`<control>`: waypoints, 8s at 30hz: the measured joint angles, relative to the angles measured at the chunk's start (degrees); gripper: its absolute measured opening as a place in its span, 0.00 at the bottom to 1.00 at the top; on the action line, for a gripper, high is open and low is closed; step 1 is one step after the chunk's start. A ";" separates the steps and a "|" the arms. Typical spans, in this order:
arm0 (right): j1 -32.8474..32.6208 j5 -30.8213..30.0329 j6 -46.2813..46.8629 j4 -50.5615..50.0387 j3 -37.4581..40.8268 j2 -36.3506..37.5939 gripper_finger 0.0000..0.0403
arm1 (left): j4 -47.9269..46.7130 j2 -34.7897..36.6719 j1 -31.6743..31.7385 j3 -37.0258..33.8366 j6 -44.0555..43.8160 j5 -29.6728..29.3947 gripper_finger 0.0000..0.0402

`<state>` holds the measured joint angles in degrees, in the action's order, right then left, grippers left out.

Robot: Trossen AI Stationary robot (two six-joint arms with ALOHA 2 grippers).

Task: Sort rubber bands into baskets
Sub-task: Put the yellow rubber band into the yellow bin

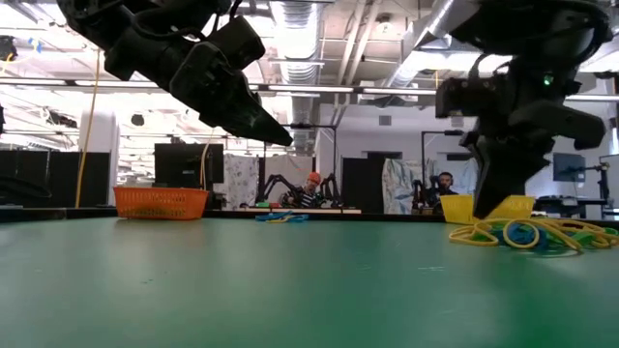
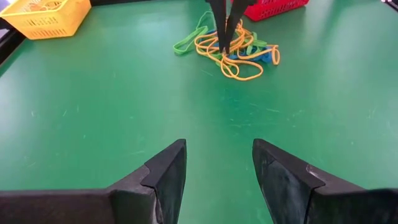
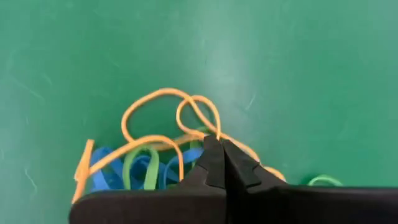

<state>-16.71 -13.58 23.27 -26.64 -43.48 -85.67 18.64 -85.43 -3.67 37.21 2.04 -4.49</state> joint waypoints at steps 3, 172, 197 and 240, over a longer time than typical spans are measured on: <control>-0.93 -2.06 -0.84 -1.13 -1.89 0.16 0.03 | -0.02 0.00 -0.17 0.00 0.00 -0.02 0.44; 56.54 -25.08 -21.12 -27.22 -20.31 16.74 0.03 | 6.16 -12.15 -0.22 3.17 0.66 1.16 0.44; 69.09 -14.21 -25.21 -19.00 -17.67 -1.09 0.05 | 6.10 -12.15 -0.22 3.15 0.26 1.16 0.44; 41.89 13.69 -18.61 -30.42 -17.27 11.60 0.49 | 5.24 -12.13 -0.23 3.15 0.31 1.16 0.44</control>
<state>25.18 0.11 4.66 -57.06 -60.75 -74.07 23.88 -97.56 -3.90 40.36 2.35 -3.33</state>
